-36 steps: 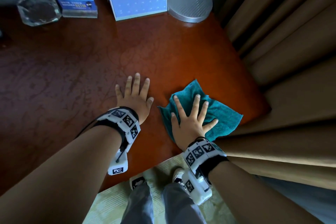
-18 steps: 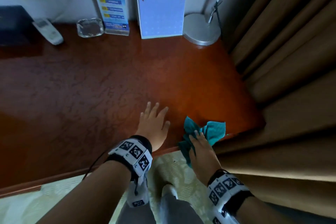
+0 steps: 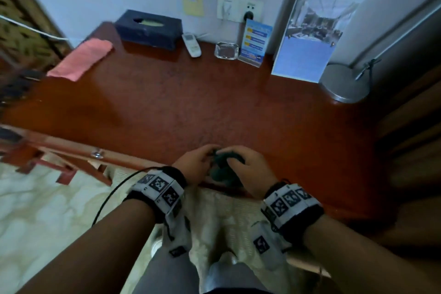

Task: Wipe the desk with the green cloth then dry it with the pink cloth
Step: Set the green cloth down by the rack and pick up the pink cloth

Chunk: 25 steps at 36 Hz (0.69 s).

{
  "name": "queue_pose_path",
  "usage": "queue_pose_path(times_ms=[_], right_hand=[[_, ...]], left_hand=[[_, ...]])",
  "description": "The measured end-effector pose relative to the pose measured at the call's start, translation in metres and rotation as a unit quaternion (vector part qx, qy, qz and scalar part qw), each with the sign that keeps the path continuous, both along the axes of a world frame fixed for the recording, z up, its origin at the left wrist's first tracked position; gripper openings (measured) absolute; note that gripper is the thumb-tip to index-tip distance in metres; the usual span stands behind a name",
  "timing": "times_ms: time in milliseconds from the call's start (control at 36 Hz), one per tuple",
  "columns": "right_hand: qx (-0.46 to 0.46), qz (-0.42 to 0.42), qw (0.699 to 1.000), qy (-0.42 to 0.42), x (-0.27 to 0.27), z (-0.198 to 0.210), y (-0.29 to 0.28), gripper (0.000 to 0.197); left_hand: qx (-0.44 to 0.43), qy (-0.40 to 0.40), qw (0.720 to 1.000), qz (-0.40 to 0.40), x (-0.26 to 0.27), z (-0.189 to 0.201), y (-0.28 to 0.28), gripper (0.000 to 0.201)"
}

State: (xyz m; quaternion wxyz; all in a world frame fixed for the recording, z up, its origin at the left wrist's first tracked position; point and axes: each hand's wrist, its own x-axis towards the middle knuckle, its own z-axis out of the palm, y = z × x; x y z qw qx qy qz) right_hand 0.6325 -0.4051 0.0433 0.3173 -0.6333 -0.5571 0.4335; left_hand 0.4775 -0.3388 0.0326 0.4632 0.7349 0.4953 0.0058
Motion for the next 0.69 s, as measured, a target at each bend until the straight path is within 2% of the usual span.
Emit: queue_pose_path(times_ms=[56, 139, 194, 250, 306, 361, 500, 694], right_hand=[[0.016, 0.028, 0.999, 0.018, -0.018, 0.014, 0.012, 0.024], [0.061, 0.092, 0.993, -0.028, -0.046, 0.028, 0.029, 0.025], [0.084, 0.117, 0.989, -0.03, -0.065, 0.035, 0.04, 0.027], [0.104, 0.133, 0.985, -0.021, -0.086, 0.041, 0.048, 0.029], [0.117, 0.151, 0.981, -0.013, -0.108, 0.046, 0.056, 0.029], [0.118, 0.166, 0.979, -0.014, -0.133, 0.049, 0.064, 0.025], [0.119, 0.178, 0.977, -0.019, -0.205, 0.048, 0.081, 0.017], [0.091, 0.145, 0.985, -0.021, -0.304, 0.042, 0.1, 0.029]], left_hand=[[0.006, -0.028, 0.999, 0.034, -0.02, 0.009, 0.001, 0.035], [0.023, -0.07, 0.994, 0.082, -0.048, 0.023, 0.0, 0.029], [0.032, -0.098, 0.988, 0.116, -0.068, 0.032, 0.002, 0.021], [0.04, -0.119, 0.98, 0.157, -0.092, 0.038, 0.004, 0.022], [0.063, -0.12, 0.974, 0.181, -0.119, 0.041, 0.008, 0.025], [0.087, -0.104, 0.973, 0.189, -0.148, 0.043, 0.011, 0.013], [0.105, -0.087, 0.965, 0.222, -0.229, 0.044, 0.019, 0.008], [0.084, -0.109, 0.962, 0.237, -0.34, 0.05, 0.041, 0.011]])
